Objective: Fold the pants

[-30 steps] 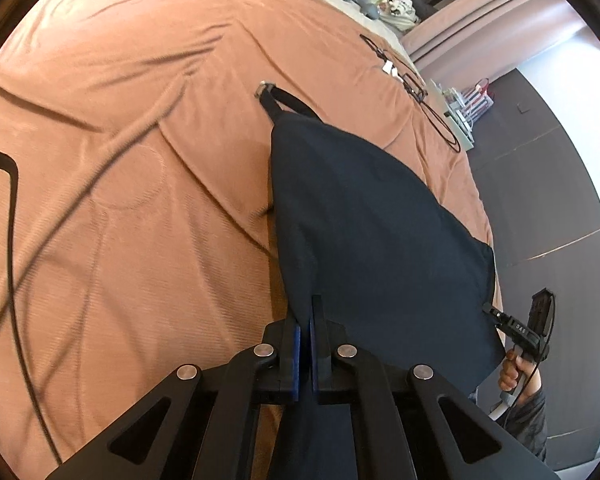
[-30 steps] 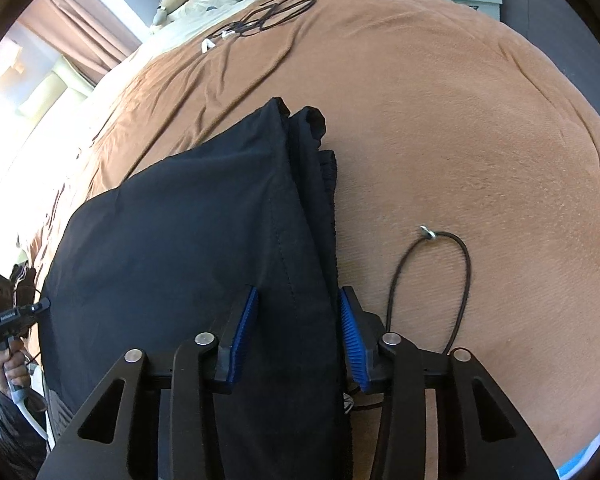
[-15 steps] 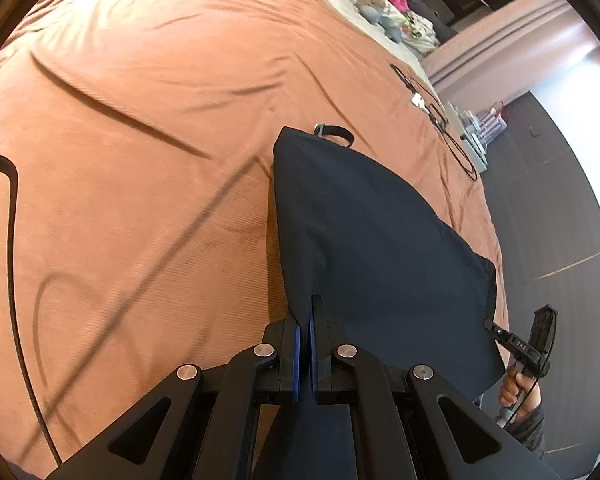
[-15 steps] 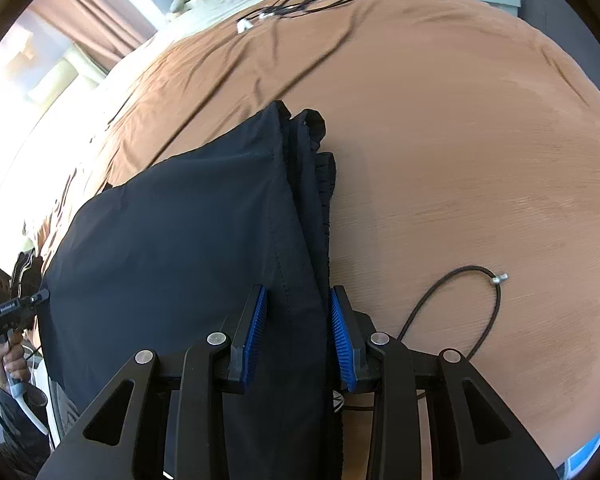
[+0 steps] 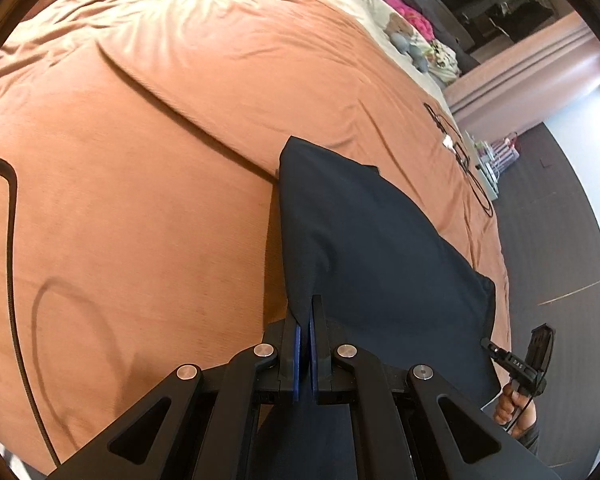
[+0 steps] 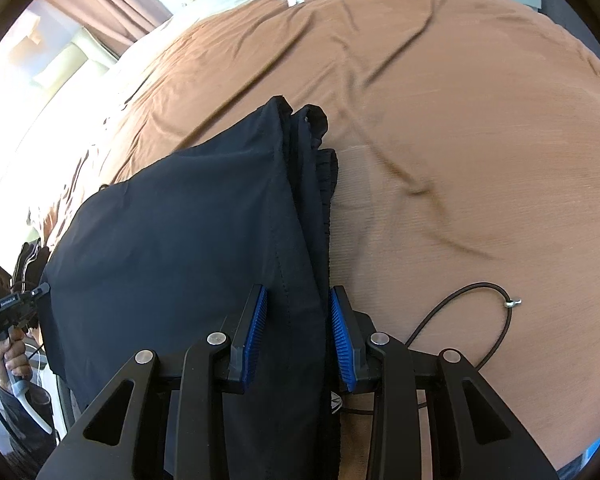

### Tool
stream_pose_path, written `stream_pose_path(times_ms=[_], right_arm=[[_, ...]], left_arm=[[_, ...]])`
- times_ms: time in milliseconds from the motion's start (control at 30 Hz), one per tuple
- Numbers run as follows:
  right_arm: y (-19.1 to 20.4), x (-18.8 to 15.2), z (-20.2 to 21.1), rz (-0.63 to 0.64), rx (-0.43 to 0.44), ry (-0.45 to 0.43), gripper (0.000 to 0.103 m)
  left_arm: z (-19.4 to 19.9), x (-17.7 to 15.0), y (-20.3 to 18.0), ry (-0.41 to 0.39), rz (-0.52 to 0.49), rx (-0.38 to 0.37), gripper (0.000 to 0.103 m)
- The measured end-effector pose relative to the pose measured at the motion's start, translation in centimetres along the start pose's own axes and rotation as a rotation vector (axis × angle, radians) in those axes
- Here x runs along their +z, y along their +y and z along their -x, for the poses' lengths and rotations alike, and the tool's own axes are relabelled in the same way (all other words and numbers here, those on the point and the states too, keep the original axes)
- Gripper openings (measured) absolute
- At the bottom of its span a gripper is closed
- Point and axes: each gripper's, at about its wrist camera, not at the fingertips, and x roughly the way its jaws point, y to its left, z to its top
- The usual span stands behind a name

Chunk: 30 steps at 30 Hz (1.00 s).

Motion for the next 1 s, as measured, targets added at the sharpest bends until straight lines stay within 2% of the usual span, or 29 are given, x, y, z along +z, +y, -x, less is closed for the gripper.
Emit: stream_pose_path(times_ms=[533, 633, 733, 800, 867, 1000], right_arm=[[6.6, 0.0, -5.7, 0.041, 0.028, 0.035, 0.030], [6.9, 0.2, -5.8, 0.056, -0.007, 0.032, 0.030], [6.9, 0.6, -5.1, 0.055, -0.026, 0.006, 0.030], [7.1, 0.9, -4.6, 0.061, -0.058, -0.020, 0.030], [7.1, 0.8, -3.9, 0.062, -0.069, -0.045, 0.030], [7.6, 0.3, -2.5, 0.072, -0.083, -0.096, 0.030]], left_arm=[[3.9, 1.8, 7.3, -0.031, 0.053, 0.058, 0.003], [3.6, 1.6, 8.0, -0.008, 0.063, 0.061, 0.005], [3.7, 1.2, 8.3, -0.005, 0.064, 0.079, 0.010], [4.2, 0.9, 8.6, -0.011, 0.063, 0.085, 0.020], [4.7, 0.6, 8.7, -0.024, 0.064, 0.085, 0.035], [5.6, -0.5, 9.6, -0.037, 0.083, 0.080, 0.037]])
